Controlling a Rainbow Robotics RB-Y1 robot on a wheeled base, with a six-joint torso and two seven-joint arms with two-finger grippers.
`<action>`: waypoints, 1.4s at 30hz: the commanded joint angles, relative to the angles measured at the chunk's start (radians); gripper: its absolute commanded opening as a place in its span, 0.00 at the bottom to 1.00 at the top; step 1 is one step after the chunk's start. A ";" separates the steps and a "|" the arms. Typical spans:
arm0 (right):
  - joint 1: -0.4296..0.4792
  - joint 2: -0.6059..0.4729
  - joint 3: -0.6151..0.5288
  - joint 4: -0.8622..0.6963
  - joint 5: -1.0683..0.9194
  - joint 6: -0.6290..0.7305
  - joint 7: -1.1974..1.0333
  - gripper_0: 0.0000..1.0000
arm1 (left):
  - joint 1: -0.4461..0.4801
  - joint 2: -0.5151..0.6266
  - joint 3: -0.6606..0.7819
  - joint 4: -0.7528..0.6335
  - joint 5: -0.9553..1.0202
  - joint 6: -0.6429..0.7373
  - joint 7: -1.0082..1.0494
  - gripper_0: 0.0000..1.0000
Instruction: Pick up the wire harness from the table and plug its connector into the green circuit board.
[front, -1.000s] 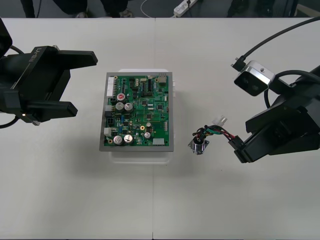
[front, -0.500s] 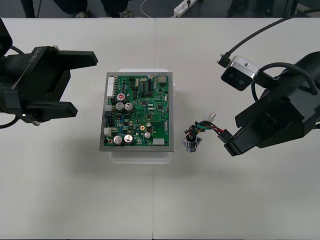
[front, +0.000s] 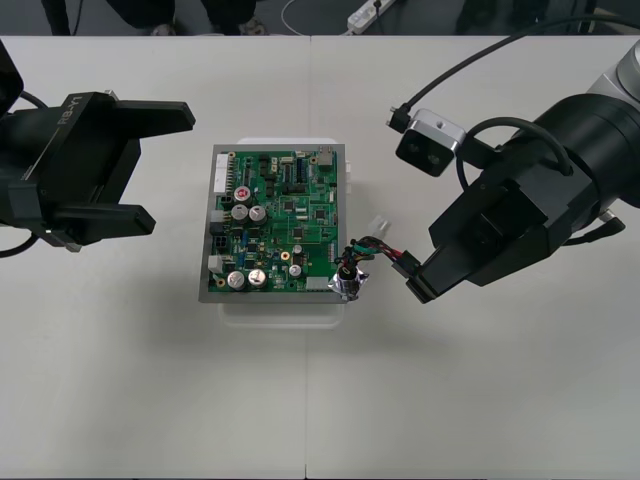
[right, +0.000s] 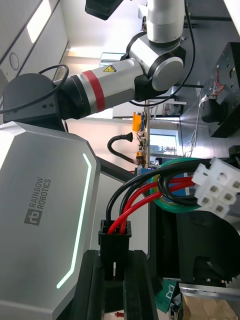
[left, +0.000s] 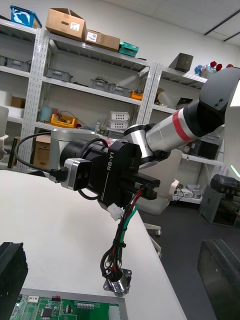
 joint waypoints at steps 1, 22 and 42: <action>-0.078 0.039 0.054 0.016 -0.018 0.001 0.007 0.00 | 0.019 -0.014 -0.013 -0.030 0.019 -0.032 -0.067 1.00; -0.134 0.081 0.094 -0.015 -0.052 0.001 0.007 0.00 | 0.019 -0.014 -0.011 -0.030 0.031 -0.032 -0.067 1.00; -0.197 0.090 0.140 -0.027 -0.057 0.001 0.006 0.00 | 0.021 -0.014 -0.011 -0.028 0.029 -0.032 -0.067 1.00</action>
